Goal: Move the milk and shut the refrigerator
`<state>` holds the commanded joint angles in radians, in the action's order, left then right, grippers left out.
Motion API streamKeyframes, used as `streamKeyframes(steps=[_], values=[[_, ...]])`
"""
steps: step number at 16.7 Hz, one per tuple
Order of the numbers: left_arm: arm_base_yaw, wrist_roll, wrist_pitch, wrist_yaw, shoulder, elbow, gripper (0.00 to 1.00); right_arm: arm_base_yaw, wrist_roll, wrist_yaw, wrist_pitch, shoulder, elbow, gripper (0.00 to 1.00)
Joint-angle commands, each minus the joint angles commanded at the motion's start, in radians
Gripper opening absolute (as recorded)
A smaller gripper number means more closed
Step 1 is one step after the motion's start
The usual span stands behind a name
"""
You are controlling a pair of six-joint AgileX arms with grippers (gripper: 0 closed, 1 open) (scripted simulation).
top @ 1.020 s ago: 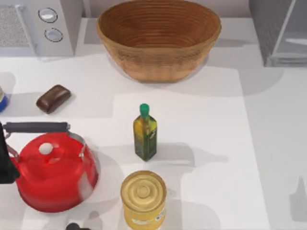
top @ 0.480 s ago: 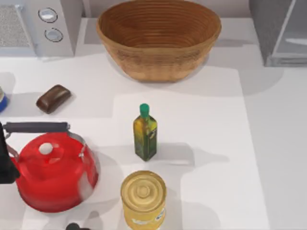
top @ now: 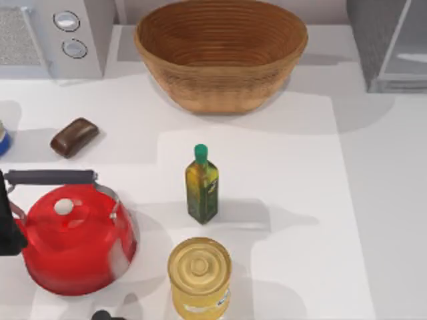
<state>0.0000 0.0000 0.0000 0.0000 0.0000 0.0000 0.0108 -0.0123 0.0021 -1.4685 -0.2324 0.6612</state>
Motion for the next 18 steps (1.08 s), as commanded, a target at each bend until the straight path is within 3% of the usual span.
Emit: streamKeyframes(steps=[3, 7, 18], values=[[0.0, 0.0, 0.0, 0.0, 0.0, 0.0, 1.0, -0.059, -0.062, -0.031, -0.009, 0.051, 0.036, 1.0], [0.0, 0.0, 0.0, 0.0, 0.0, 0.0, 1.0, -0.274, -0.292, -0.149, -0.029, 0.259, 0.156, 1.0], [0.0, 0.0, 0.0, 0.0, 0.0, 0.0, 1.0, -1.25, -1.417, -0.728, -0.077, 1.442, 0.512, 1.0]])
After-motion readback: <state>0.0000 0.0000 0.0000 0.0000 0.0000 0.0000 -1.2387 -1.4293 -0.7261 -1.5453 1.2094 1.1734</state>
